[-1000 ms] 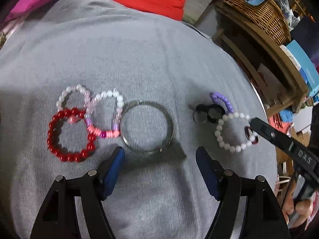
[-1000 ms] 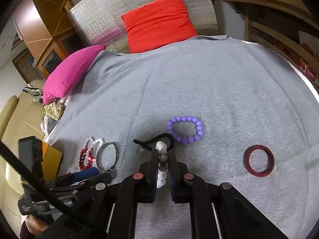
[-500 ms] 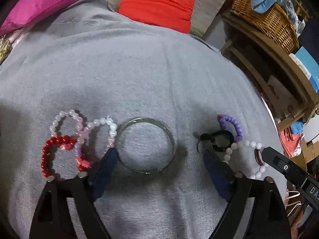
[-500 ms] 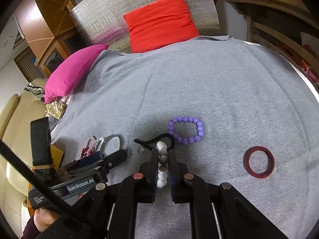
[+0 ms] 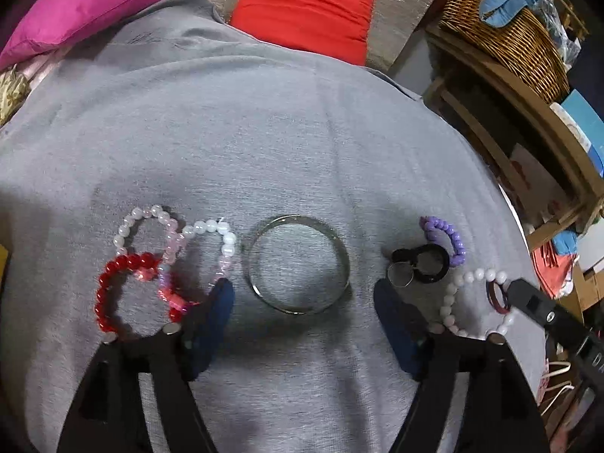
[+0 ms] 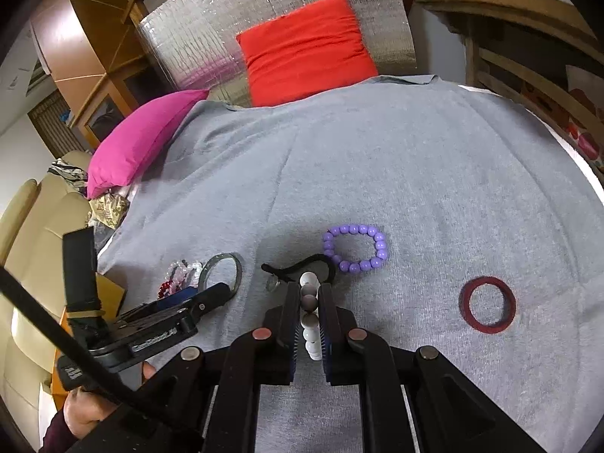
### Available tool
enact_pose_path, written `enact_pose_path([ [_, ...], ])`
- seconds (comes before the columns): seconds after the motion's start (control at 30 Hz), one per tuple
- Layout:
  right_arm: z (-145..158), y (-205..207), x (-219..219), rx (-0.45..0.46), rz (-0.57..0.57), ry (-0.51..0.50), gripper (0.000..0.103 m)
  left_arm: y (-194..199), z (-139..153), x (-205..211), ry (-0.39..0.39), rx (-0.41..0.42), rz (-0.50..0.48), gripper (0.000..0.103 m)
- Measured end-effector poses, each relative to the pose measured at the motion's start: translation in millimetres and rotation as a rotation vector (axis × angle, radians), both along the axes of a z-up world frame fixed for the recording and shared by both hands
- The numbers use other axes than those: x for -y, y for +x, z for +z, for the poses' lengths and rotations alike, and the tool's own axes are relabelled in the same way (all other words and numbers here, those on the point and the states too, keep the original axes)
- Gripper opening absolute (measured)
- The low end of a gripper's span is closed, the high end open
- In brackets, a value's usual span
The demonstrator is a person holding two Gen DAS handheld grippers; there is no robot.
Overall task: Organize jewelry
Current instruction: 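Close the left tool on the silver bangle while the right tool holds the white bracelet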
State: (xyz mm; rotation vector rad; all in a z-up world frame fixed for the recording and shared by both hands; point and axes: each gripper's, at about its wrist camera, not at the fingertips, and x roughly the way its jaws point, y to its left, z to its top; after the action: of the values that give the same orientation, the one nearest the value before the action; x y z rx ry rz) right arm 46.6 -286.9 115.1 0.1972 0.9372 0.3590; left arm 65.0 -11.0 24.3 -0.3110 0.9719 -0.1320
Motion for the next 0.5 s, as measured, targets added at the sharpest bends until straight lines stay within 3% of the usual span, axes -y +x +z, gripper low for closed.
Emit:
enact_pose_path([
  [0.23,-1.4,0.8,4.6,-0.002,0.004,0.001,0.011,5.8,-3.8,19.6,0.128,0.056,0.012,0.078],
  [0.3,0.0,0.8,5.3,0.001,0.005,0.002,0.011,8.3,-5.6,23.4,0.195,0.066,0.017,0.063],
  [0.33,1.4,0.5,6.0,0.005,0.005,0.004,0.011,8.9,-5.8,24.1,0.212,0.07,0.012,0.063],
  [0.5,9.6,-2.1,7.0,0.03,0.004,0.018,0.011,5.5,1.5,14.8,0.169,0.06,0.017,0.062],
])
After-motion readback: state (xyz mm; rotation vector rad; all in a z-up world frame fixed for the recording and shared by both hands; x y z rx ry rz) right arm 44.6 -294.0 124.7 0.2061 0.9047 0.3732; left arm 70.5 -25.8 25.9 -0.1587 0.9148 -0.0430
